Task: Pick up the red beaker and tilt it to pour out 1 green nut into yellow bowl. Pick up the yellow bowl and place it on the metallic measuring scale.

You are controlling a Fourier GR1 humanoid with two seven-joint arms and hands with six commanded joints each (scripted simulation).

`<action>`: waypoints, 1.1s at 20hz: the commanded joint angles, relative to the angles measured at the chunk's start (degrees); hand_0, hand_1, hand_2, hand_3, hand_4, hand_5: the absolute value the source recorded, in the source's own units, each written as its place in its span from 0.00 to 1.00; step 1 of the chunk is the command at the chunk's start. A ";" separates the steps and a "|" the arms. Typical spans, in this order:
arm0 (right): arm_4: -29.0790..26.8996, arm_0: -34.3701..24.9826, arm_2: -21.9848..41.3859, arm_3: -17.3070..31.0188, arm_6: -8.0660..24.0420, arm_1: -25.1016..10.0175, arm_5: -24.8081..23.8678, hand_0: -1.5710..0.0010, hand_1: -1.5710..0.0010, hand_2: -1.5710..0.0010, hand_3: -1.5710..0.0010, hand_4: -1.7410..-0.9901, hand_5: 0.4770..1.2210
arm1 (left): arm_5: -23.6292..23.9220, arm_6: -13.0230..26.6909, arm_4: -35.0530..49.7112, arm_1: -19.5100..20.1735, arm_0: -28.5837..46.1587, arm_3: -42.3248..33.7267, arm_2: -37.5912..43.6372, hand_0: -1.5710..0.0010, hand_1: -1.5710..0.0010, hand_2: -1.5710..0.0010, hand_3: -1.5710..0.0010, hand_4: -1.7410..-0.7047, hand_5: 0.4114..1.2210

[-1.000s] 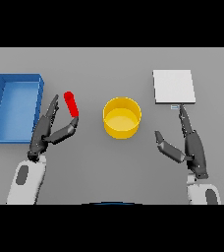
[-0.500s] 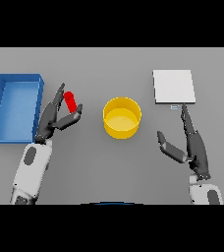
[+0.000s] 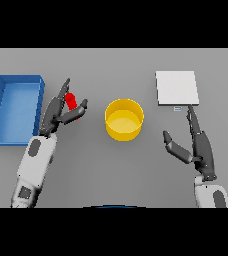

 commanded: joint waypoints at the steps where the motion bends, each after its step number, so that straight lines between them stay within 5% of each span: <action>1: 0.40 0.34 0.36 -0.01 -0.67 0.26 -0.15 1.00 1.00 1.00 1.00 0.63 0.22 | 0.06 -0.96 0.25 -0.21 -0.64 0.68 0.30 1.00 1.00 1.00 1.00 0.41 0.35; 5: 1.00 0.94 1.02 -1.07 -0.61 0.55 -0.22 1.00 1.00 1.00 1.00 0.64 0.22 | 1.07 -3.69 1.51 -1.75 -2.61 4.29 1.99 1.00 0.98 0.96 0.98 0.35 0.39; 7: 1.12 1.31 1.09 -1.31 -1.10 0.31 -0.09 1.00 1.00 1.00 1.00 0.64 0.22 | 2.08 -3.87 2.36 -2.42 -3.37 5.61 3.21 0.82 0.79 0.77 0.81 0.28 0.46; 9: 1.57 1.28 1.14 -1.78 -0.31 0.48 -0.61 1.00 1.00 1.00 1.00 0.65 0.23 | 3.56 -2.60 1.65 -2.60 -4.52 6.44 3.30 0.58 0.55 0.53 0.54 0.23 0.65; 13: 1.41 1.70 1.17 -0.69 -0.55 0.60 -0.35 1.00 1.00 1.00 1.00 0.65 0.22 | 3.28 -4.06 -0.31 -2.27 -5.11 7.25 1.65 0.24 0.23 0.22 0.30 0.16 0.86; 16: 1.42 2.67 1.71 -2.37 -0.96 1.06 -0.37 1.00 1.00 1.00 1.00 0.64 0.23 | 3.46 -3.21 -1.22 -3.08 -4.94 6.82 1.46 0.12 0.12 0.11 0.16 0.23 0.93; 22: 1.05 1.98 0.91 -1.11 -1.18 0.66 -0.46 1.00 1.00 1.00 1.00 0.64 0.23 | 5.71 -4.54 2.62 -3.68 -4.40 2.85 2.59 0.03 0.03 0.03 0.04 0.06 0.88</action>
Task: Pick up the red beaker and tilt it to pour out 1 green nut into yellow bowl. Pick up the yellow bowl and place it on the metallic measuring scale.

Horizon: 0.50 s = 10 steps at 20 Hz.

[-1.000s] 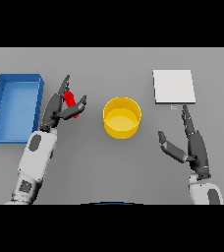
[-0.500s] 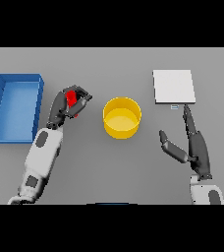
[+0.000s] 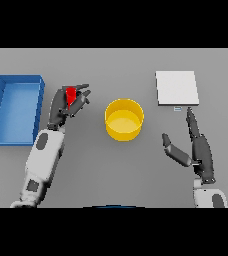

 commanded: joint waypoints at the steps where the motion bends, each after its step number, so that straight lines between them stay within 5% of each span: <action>1: 0.24 0.43 0.09 0.47 -0.67 -0.06 0.02 1.00 1.00 1.00 1.00 0.64 0.23 | 0.24 0.37 0.00 0.33 0.44 -1.59 -0.46 0.03 0.02 0.02 0.03 0.05 0.87; 3: 0.44 -0.02 0.13 0.65 -1.18 -0.14 -0.03 1.00 1.00 1.00 1.00 0.64 0.24 | 0.89 1.39 -1.04 0.78 0.76 -4.98 -2.51 0.02 0.02 0.02 0.02 0.03 0.87; 10: 1.41 -0.36 -0.08 -0.15 -0.09 -1.14 -0.28 1.00 1.00 1.00 1.00 0.65 0.26 | -2.58 13.89 -10.31 7.51 -2.93 -10.25 -13.25 0.00 0.00 0.00 0.01 0.01 0.88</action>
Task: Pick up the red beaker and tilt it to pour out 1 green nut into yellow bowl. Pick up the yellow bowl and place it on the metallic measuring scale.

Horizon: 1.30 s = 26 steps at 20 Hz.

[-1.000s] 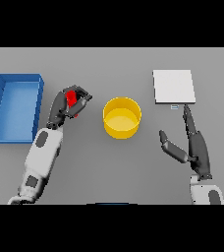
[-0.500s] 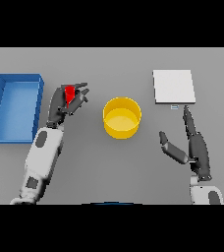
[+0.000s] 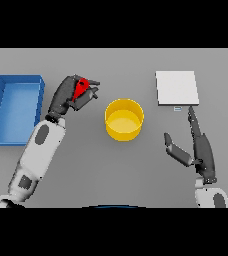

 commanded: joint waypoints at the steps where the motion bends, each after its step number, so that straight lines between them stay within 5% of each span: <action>1: 0.41 -0.44 0.63 0.10 0.71 0.47 0.06 1.00 1.00 1.00 1.00 0.65 0.27 | -0.26 0.80 -0.95 0.54 -0.30 -0.05 -0.97 0.00 0.00 0.00 0.01 0.01 0.87; 14: 0.18 0.64 1.57 -2.42 2.36 1.11 0.74 1.00 1.00 1.00 1.00 0.63 0.30 | -5.62 12.49 -23.10 9.07 -11.15 2.27 -20.75 0.00 0.00 0.00 0.00 0.00 0.94; 19: -0.04 0.43 1.33 -1.37 2.56 1.67 0.39 1.00 1.00 1.00 1.00 0.61 0.30 | -10.71 10.30 -28.37 11.23 -16.75 4.46 -27.05 0.00 0.00 0.00 0.00 0.07 0.98; 23: -1.36 0.64 0.51 -0.11 0.06 2.38 0.03 1.00 1.00 1.00 1.00 0.60 0.27 | -16.21 8.37 -32.37 11.72 -21.81 6.92 -33.20 0.00 0.00 0.00 0.19 0.04 0.99; 26: -3.27 1.45 -0.11 -0.53 -0.75 2.70 0.62 1.00 1.00 1.00 1.00 0.60 0.24 | -18.67 4.63 -34.90 10.94 -25.33 9.73 -37.61 0.00 0.00 0.00 0.10 0.02 1.00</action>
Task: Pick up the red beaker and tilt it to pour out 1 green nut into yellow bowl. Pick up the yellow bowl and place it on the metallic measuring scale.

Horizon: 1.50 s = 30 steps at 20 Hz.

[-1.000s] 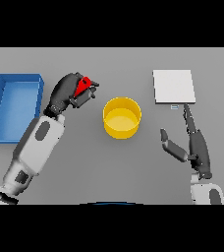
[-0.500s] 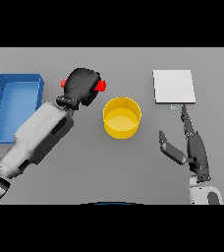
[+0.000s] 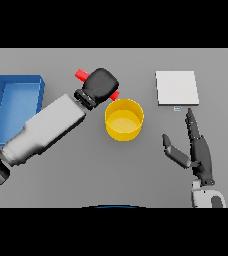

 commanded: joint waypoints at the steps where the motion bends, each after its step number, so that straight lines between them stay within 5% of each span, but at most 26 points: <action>1: -0.34 -0.27 0.22 -0.04 0.34 0.42 0.20 1.00 1.00 1.00 1.00 0.59 0.24 | -0.52 -1.01 -1.19 0.22 -1.51 0.87 -1.35 0.00 0.00 0.00 0.08 0.02 1.00; 7: 0.68 -0.70 0.50 0.64 1.58 1.00 -0.64 1.00 1.00 1.00 1.00 0.60 0.21 | -5.34 -2.87 -6.36 -0.70 -6.36 3.83 -9.76 0.00 0.00 0.00 0.02 0.00 1.00; 22: 4.12 0.06 1.20 0.17 -0.04 0.22 -2.34 1.00 1.00 1.00 1.00 0.71 0.15 | -6.03 -10.96 -14.49 -2.55 -17.00 10.42 -24.94 0.00 0.00 0.00 0.00 0.01 1.00; 29: 5.07 -0.77 1.55 1.18 0.13 0.69 -3.01 1.00 1.00 1.00 1.00 0.72 0.15 | -4.40 -13.27 -12.52 0.42 -24.99 11.46 -23.13 0.00 0.00 0.00 0.05 0.01 1.00; 30: 4.78 -1.06 1.08 1.17 0.31 0.32 -2.99 1.00 1.00 1.00 1.00 0.72 0.15 | -4.49 -13.06 -11.78 1.35 -26.62 12.14 -22.00 0.00 0.00 0.11 0.04 0.06 1.00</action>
